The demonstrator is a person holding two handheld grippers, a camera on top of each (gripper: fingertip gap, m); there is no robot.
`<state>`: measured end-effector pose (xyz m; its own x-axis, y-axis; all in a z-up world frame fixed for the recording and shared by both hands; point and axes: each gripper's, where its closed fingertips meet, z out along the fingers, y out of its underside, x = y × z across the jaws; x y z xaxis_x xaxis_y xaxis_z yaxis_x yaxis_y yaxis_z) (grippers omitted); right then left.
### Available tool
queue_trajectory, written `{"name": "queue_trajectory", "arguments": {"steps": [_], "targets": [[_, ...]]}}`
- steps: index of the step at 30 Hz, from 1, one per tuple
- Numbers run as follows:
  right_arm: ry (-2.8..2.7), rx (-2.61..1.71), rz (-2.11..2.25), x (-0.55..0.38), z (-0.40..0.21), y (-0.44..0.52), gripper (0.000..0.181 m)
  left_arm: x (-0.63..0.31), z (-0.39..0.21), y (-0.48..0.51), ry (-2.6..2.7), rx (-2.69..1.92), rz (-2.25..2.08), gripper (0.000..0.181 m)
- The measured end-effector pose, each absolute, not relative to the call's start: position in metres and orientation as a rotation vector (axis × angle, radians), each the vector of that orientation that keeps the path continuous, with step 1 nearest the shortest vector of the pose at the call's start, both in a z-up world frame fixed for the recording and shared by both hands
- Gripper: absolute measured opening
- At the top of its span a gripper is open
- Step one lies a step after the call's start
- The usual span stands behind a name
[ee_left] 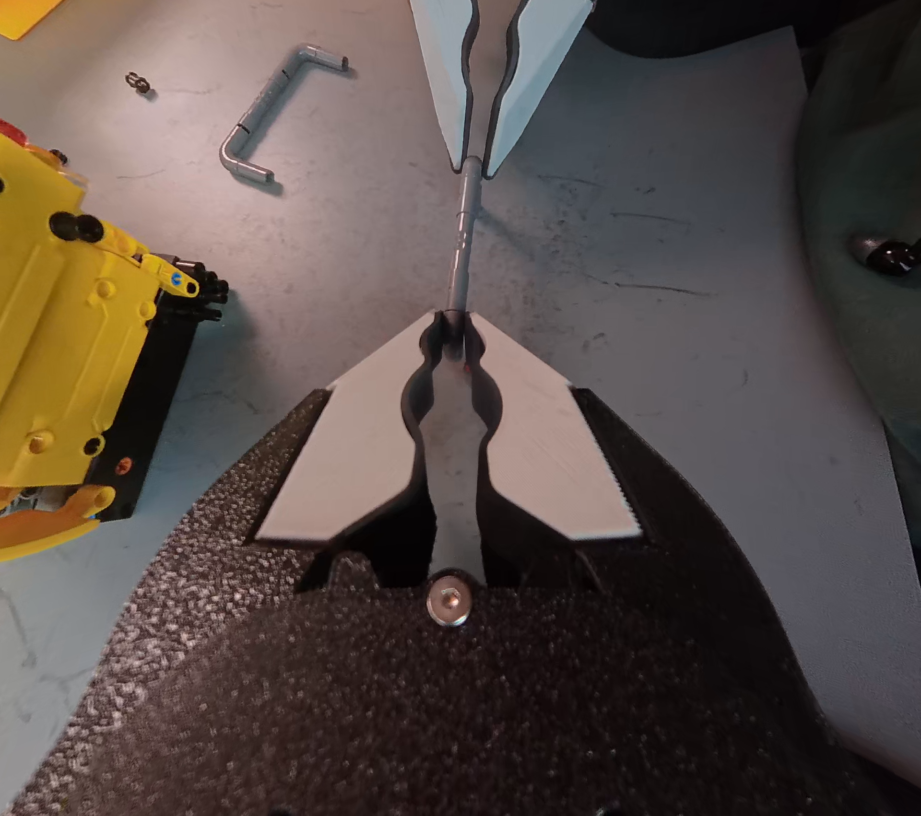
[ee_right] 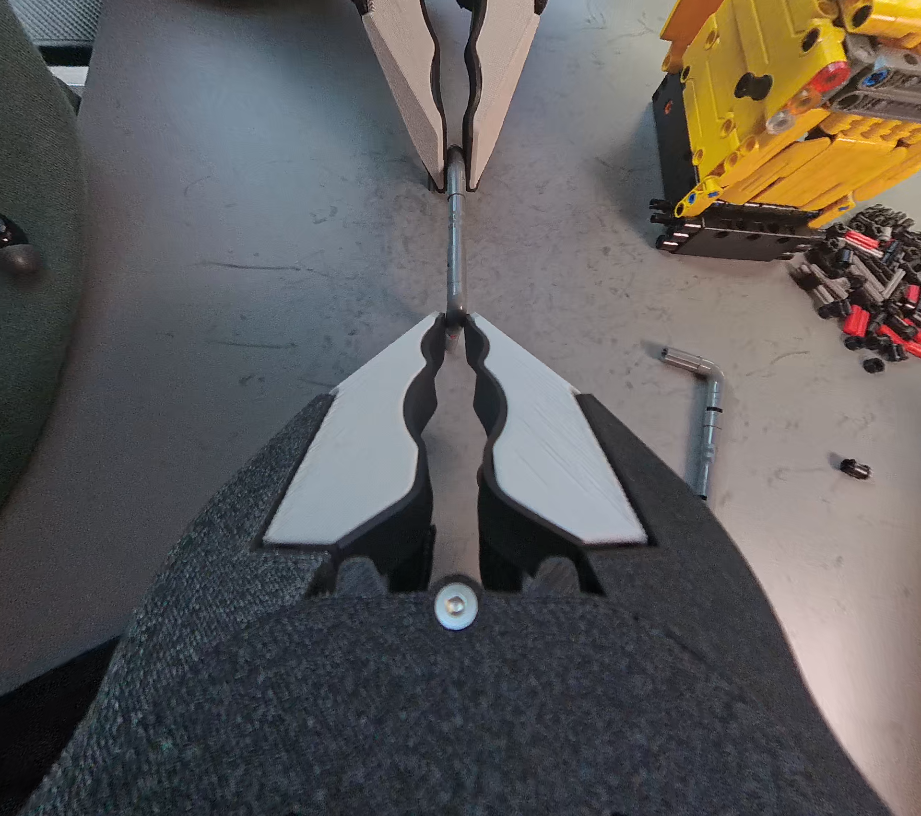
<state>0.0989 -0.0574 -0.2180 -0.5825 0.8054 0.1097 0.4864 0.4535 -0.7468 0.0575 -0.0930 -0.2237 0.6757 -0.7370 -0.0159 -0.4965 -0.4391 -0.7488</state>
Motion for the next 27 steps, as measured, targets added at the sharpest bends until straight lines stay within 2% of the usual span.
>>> {"name": "queue_trajectory", "arguments": {"steps": [27], "targets": [[-2.248,-1.277,0.97,0.097,-0.226,-0.059,0.007,0.062,-0.238,-0.095,0.981,-2.208,-0.403,0.005]]}}
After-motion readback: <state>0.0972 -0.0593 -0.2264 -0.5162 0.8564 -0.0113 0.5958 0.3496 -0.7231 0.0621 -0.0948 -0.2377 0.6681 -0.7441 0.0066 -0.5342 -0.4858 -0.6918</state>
